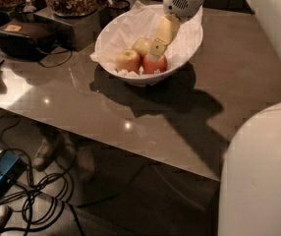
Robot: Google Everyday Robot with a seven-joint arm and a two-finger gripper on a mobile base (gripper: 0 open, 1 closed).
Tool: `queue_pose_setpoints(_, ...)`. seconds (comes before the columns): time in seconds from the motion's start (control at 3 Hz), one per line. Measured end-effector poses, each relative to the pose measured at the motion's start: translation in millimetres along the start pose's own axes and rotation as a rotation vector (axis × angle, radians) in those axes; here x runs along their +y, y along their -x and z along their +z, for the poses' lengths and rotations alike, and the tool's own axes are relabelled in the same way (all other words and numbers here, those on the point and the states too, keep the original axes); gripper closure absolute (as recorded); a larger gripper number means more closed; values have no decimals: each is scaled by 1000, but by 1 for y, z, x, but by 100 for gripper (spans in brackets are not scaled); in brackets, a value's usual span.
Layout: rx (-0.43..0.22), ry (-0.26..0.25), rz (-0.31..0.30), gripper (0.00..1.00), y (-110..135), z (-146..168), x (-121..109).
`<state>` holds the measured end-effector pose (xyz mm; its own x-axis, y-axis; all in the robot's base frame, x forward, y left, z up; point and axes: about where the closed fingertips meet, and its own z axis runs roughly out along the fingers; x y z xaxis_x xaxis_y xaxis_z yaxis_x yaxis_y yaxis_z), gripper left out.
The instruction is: Pick apple from white bowl
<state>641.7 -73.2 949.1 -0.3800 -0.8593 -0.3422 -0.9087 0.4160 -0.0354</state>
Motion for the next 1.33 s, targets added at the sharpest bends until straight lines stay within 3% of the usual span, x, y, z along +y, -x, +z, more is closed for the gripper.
queue_pose_setpoints(0.33, 12, 19, 5, 11, 4, 13, -4)
queue_pose_setpoints(1.33, 44, 63, 20, 16, 7, 44, -12)
